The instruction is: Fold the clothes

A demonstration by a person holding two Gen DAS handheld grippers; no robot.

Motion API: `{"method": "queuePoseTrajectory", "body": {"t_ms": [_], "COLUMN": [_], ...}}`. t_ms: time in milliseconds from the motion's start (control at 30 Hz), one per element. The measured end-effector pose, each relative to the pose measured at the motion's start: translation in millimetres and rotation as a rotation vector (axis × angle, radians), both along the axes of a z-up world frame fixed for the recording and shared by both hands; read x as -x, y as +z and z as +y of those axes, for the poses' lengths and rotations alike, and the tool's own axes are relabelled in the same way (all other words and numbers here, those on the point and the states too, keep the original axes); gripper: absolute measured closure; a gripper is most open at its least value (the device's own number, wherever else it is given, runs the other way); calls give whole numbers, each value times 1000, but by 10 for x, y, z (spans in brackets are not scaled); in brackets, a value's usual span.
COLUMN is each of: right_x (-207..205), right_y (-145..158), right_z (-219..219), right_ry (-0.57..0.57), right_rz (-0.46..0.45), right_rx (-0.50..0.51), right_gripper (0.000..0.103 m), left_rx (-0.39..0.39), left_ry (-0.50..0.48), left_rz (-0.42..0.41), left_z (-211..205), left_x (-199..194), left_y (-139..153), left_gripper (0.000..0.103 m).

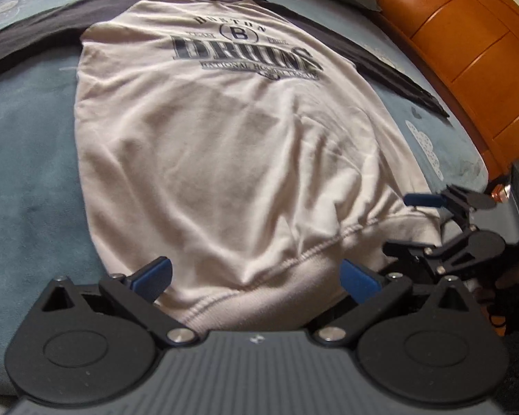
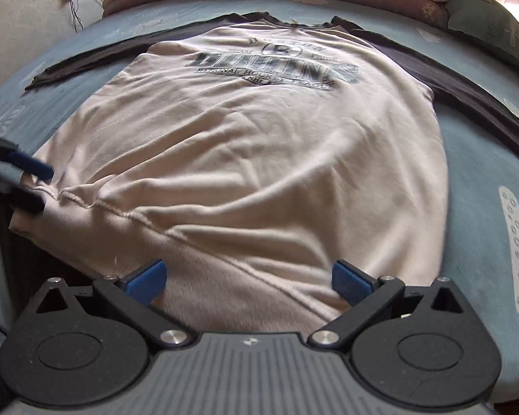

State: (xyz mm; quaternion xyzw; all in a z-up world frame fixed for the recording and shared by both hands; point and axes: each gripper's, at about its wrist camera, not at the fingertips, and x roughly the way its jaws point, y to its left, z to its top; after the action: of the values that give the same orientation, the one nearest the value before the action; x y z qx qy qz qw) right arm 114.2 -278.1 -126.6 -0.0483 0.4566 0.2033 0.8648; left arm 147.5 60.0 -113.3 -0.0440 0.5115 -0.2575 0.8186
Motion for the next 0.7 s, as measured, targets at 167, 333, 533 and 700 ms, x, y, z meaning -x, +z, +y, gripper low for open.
{"method": "queuePoseTrajectory", "body": {"t_ms": [167,333,533,700], "right_x": [-90,-500,-1474,-2629], "right_y": [173,501,793,794], "right_z": [-122,-46,46,151], "right_ry": [-87,-56,1,17], "right_rz": [10,-42,-92,-89], "right_rx": [-61,-1,80,91], "right_gripper": [0,0,0,0], "left_rx": [-19,-2,68,144], "left_ry": [22,11,54,135], "left_rz": [-88,-145,-123,-45], "left_z": [-118,-268,-352,-443], "left_x": [-375,-810,-1880,-3001], "left_y": [171,350,502,400], "left_gripper": [1,1,1,1]}}
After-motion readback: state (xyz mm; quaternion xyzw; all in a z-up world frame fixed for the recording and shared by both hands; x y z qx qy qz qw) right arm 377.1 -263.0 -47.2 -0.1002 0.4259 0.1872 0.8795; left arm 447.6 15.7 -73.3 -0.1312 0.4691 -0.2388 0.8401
